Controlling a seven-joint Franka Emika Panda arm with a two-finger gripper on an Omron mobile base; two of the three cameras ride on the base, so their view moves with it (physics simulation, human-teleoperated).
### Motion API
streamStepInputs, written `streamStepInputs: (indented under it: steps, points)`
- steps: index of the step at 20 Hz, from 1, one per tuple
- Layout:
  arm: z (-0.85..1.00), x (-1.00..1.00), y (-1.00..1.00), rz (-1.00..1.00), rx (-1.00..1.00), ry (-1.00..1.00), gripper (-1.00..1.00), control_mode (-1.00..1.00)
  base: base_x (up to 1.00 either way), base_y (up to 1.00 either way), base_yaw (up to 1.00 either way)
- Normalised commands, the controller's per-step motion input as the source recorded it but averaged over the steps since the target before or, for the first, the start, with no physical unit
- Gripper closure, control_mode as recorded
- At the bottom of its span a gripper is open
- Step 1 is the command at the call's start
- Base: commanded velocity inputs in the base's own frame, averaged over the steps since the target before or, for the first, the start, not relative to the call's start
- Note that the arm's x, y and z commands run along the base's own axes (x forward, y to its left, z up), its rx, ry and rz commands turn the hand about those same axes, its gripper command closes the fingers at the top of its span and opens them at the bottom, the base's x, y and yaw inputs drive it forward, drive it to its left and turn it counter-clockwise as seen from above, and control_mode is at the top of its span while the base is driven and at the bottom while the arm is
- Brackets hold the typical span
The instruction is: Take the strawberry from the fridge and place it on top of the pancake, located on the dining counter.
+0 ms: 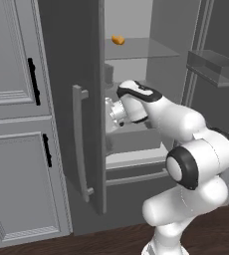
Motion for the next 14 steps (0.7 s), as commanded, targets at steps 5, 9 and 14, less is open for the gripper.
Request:
streamStepInputs:
  steps: [5,9,14]
  points:
    - [0.0,-0.39,0.68,0.16,0.05,0.0,-1.0,-1.0,0.0,0.0,0.0]
    - [0.0,-0.41,0.77,0.1,0.04,0.0,-1.0,-1.0,0.0,0.0,0.0]
    - [0.0,-0.45,0.77,0.05,0.02,0.0,-1.0,-1.0,0.0,0.0,0.0]
